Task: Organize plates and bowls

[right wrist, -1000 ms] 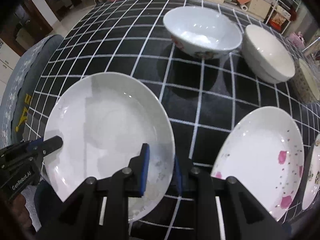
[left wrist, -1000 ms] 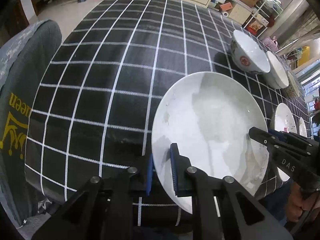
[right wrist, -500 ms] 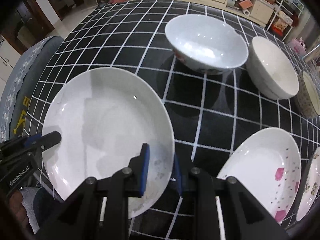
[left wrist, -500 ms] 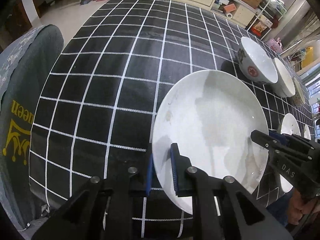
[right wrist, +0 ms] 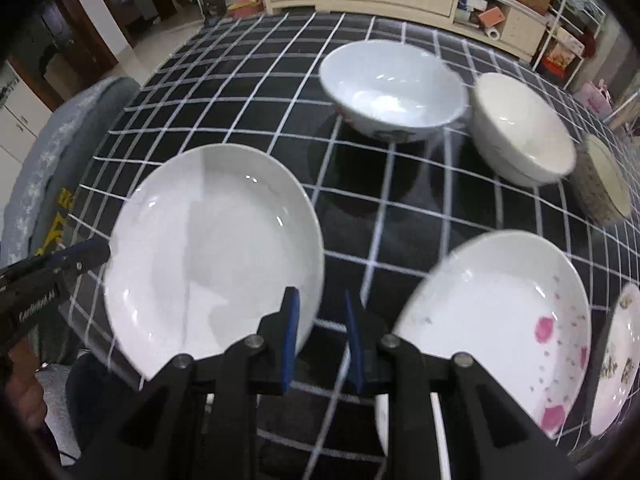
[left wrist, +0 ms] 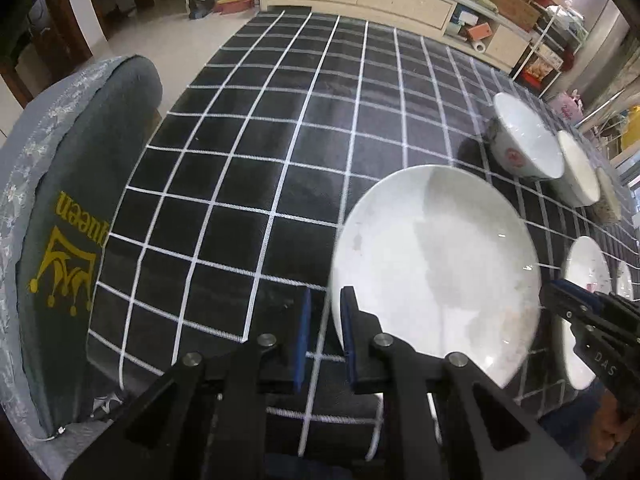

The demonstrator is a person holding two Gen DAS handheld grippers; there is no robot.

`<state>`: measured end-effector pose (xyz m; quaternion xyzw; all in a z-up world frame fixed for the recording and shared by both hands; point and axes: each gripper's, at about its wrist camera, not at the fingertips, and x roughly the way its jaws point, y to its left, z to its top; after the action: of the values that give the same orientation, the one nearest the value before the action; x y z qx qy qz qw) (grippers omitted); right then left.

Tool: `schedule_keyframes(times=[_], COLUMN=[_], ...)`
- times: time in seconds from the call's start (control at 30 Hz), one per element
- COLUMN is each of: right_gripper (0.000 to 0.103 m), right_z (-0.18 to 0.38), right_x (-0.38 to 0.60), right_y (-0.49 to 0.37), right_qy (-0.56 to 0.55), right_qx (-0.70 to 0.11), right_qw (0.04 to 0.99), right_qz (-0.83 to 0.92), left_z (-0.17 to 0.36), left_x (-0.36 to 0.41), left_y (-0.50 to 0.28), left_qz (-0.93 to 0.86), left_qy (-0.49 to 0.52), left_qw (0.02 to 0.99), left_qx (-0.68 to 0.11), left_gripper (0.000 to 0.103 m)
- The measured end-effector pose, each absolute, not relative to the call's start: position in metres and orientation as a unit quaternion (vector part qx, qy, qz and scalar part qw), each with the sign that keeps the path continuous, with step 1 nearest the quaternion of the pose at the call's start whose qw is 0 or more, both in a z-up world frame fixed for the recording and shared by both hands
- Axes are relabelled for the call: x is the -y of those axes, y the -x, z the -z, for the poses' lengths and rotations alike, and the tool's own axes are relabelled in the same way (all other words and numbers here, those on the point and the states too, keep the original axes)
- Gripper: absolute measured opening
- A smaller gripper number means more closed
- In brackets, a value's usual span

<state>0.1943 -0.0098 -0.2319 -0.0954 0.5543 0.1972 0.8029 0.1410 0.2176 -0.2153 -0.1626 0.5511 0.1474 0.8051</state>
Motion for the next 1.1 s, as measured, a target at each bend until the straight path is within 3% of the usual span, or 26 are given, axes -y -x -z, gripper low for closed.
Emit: schedule_keyframes(times=[0.43,0.7,1.1], right_gripper=[0.027,0.027,0.027], right_z=[0.198,0.2,0.224], right_x=[0.103,0.167,0.224], right_y=[-0.165,-0.163,-0.18], right_qy=[0.046,0.021,-0.007], right_qx=[-0.524,-0.524,-0.545], right_qw=[0.836,0.842,0.833], right_qz=[-0.158,-0.123,-0.092], left_z=[0.171,0.187,0.22], left_x=[-0.117,-0.047,-0.015], left_y=[-0.147,-0.17,-0.209], left_qz=[-0.038,0.034,0.029], left_qy=[0.133,0.118,0.09], left_qw=[0.839,0.828,0.812], left_qx=[-0.526,-0.547,-0.576], left_gripper=[0.013,0.013,0.013])
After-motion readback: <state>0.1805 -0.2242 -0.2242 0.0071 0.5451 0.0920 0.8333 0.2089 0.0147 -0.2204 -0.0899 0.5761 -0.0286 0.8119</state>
